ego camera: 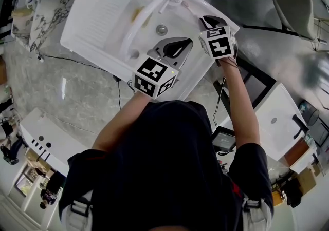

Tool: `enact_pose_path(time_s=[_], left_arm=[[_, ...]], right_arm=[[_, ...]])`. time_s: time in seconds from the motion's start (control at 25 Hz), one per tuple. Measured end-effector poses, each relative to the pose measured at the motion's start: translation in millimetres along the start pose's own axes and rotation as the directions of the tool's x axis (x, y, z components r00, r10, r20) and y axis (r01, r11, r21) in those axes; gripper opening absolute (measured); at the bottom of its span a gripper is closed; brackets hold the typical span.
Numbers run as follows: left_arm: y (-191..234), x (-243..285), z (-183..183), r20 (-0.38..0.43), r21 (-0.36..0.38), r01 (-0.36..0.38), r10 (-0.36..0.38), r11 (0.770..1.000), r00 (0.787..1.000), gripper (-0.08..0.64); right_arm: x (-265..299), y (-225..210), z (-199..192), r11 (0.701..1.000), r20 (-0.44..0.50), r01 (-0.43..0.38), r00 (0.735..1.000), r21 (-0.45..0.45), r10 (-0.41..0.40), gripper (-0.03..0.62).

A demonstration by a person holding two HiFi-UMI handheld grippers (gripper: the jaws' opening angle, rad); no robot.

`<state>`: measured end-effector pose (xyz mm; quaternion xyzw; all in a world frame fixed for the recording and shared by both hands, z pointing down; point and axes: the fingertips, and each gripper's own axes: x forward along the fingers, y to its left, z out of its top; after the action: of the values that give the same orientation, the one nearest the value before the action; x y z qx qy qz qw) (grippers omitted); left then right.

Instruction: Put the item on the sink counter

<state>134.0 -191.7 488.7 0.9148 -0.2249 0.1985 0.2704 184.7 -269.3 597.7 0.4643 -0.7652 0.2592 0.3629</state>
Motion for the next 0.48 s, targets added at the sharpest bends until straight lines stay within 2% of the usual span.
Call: enact_pose_path(time_s=[0.48], left_arm=[[-20.5, -11.2, -0.8, -0.015, 0.054, 0.082, -0.081, 0.995, 0.997, 0.014]], right_arm=[[-36.8, 4.9, -14.2, 0.992, 0.037, 0.058, 0.997, 0.108, -0.063, 0.063]])
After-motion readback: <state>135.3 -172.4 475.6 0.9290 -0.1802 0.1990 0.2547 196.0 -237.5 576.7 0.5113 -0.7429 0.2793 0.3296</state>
